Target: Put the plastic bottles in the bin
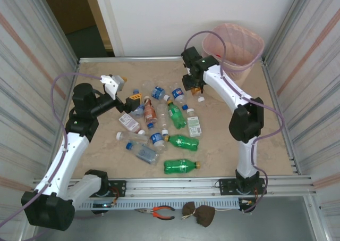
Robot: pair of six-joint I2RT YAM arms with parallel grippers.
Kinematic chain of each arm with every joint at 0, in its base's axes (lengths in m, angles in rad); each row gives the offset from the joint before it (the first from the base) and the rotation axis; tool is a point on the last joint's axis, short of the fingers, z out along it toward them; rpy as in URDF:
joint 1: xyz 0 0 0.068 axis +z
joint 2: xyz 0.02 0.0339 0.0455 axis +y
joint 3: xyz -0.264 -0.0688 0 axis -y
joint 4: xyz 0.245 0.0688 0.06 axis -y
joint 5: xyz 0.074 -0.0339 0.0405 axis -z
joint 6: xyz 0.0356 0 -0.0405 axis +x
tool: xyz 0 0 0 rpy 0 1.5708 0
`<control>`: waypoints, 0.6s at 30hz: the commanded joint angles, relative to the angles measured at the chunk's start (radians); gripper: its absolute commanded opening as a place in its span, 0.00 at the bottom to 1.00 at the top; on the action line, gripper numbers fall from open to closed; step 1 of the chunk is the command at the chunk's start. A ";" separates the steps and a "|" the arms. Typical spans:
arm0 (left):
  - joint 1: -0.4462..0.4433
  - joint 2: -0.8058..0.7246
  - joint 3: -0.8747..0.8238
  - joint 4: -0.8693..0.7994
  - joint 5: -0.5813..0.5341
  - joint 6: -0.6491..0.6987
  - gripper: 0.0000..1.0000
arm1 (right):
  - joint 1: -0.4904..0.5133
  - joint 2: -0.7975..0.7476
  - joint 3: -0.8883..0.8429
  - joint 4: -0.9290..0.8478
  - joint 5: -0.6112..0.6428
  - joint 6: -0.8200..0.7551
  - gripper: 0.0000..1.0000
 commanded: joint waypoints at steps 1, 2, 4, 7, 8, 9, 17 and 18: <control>-0.007 -0.006 0.008 -0.004 0.012 0.009 0.97 | 0.004 -0.074 0.067 -0.045 -0.002 0.005 0.62; -0.007 -0.005 0.008 -0.003 0.012 0.009 0.97 | 0.002 -0.082 0.082 -0.047 -0.007 0.008 0.62; -0.007 -0.006 0.007 -0.002 0.012 0.009 0.97 | 0.000 -0.100 0.113 -0.052 -0.021 0.012 0.62; -0.007 -0.005 0.008 -0.002 0.013 0.008 0.97 | -0.010 -0.124 0.162 -0.053 -0.038 0.020 0.63; -0.006 -0.005 0.008 -0.002 0.014 0.008 0.97 | -0.015 -0.130 0.173 -0.052 -0.043 0.022 0.63; -0.007 -0.003 0.008 0.000 0.015 0.007 0.97 | -0.024 -0.137 0.188 -0.049 -0.053 0.025 0.63; -0.007 -0.002 0.008 0.002 0.016 0.004 0.97 | -0.144 -0.162 0.296 -0.040 -0.173 0.092 0.64; -0.007 -0.003 0.008 0.002 0.016 0.004 0.97 | -0.166 -0.163 0.305 -0.037 -0.190 0.107 0.64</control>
